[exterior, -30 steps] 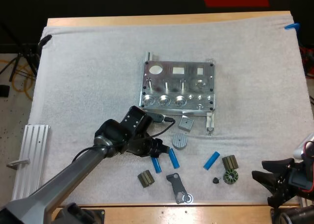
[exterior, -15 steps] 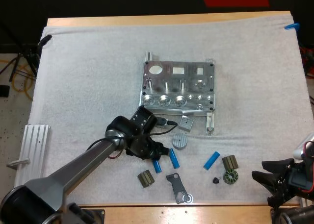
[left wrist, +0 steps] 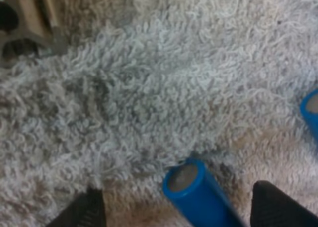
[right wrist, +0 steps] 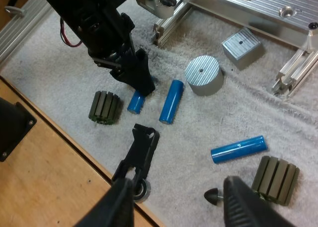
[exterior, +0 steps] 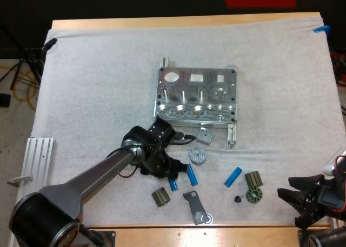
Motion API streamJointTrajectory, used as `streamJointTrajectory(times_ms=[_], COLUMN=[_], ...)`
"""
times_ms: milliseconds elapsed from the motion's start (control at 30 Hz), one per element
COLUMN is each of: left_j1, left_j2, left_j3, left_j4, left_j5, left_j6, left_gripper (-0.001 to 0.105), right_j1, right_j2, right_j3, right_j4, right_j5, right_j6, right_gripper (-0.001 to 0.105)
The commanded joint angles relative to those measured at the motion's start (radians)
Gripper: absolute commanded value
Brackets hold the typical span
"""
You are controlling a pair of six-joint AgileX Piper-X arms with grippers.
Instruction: Load cells from right to left
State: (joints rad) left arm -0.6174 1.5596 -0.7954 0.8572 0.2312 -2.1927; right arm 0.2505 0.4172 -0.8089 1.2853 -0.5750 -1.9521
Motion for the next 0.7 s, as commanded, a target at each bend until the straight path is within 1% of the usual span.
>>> streamJointTrajectory(times_ms=[0, 67, 100, 167, 233, 333, 433, 600, 667], left_j1=[-0.005, -0.005, -0.005, -0.005, -0.005, -0.005, -0.005, -0.005, -0.005], left_j2=[0.025, 0.035, 0.038, 0.038, 0.038, 0.038, 0.038, 0.032, 0.019], left_j3=[0.007, 0.007, 0.007, 0.007, 0.007, 0.007, 0.007, 0.007, 0.007], left_j4=[-0.011, -0.016, -0.021, -0.029, -0.037, -0.046, -0.059, -0.086, -0.104], left_j5=[0.045, 0.052, 0.061, 0.079, 0.080, 0.080, 0.080, 0.080, 0.080], left_j6=[-0.008, -0.008, -0.008, -0.008, -0.008, -0.005, 0.004, 0.006, 0.022], left_gripper=[0.060, 0.060, 0.058, 0.050, 0.037, 0.024, 0.017, 0.015, 0.015], right_j1=[0.001, 0.001, 0.001, 0.001, 0.001, 0.001, 0.001, 0.001, 0.001], right_j2=[-0.001, -0.001, -0.001, -0.001, -0.001, -0.001, -0.001, -0.001, -0.001], right_j3=[-0.012, -0.012, -0.012, -0.012, -0.012, -0.012, -0.012, -0.012, -0.012], right_j4=[-0.012, -0.011, -0.014, -0.014, -0.018, -0.018, -0.018, -0.018, -0.018], right_j5=[-0.006, -0.006, -0.006, -0.006, -0.006, -0.006, -0.006, -0.006, -0.006], right_j6=[-0.013, -0.013, -0.013, -0.013, -0.013, -0.013, -0.013, -0.013, -0.013], right_gripper=[0.042, 0.042, 0.042, 0.042, 0.042, 0.042, 0.042, 0.042, 0.042])
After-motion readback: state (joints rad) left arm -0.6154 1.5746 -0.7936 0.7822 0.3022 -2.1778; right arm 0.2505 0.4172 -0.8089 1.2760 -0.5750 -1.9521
